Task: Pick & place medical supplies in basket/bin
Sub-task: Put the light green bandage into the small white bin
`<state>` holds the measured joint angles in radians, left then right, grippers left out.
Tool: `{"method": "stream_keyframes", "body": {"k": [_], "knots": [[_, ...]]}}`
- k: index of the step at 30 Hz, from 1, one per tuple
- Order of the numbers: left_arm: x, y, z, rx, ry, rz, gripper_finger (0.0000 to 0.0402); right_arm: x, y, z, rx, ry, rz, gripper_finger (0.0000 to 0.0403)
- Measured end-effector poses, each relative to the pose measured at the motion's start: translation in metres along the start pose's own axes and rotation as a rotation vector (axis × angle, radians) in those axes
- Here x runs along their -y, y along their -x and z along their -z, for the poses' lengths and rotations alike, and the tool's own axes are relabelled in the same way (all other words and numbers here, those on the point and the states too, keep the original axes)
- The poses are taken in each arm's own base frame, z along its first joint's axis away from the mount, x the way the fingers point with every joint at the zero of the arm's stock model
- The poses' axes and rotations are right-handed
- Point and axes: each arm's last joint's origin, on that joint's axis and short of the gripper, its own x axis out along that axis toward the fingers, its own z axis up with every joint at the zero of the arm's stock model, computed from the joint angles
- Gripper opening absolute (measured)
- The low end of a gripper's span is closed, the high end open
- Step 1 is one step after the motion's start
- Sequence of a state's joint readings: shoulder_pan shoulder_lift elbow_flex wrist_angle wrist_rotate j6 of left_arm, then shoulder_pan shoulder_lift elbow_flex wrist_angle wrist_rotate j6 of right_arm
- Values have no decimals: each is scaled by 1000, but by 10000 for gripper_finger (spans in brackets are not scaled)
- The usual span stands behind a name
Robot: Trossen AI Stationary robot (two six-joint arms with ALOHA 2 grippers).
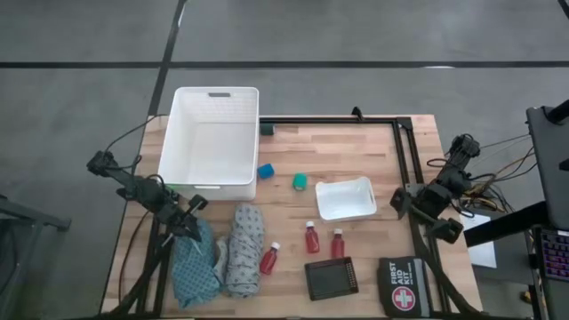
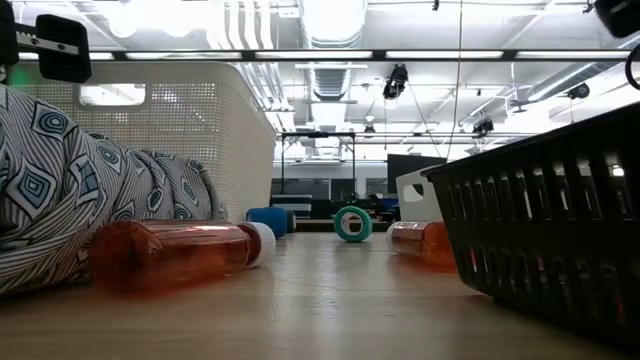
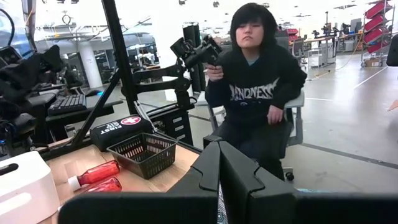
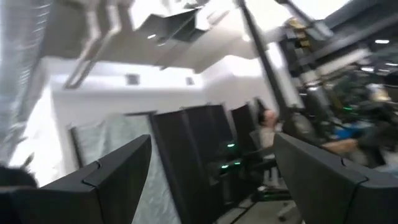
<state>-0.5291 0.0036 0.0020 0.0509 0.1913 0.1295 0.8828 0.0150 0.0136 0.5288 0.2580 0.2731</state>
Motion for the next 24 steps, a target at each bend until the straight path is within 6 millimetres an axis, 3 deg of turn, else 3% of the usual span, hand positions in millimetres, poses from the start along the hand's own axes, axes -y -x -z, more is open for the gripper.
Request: {"method": "stream_keyframes", "body": {"k": [8,13,24], "knots": [[0,0,0,-1,0,0,6,-7,-17,-13,-82,55,72,331],[0,0,0,0,0,0,6,-9,-36,-3,-194,144,99,331],[0,0,0,-1,1,0,6,-28,-103,-6,-302,210,123,331]]}}
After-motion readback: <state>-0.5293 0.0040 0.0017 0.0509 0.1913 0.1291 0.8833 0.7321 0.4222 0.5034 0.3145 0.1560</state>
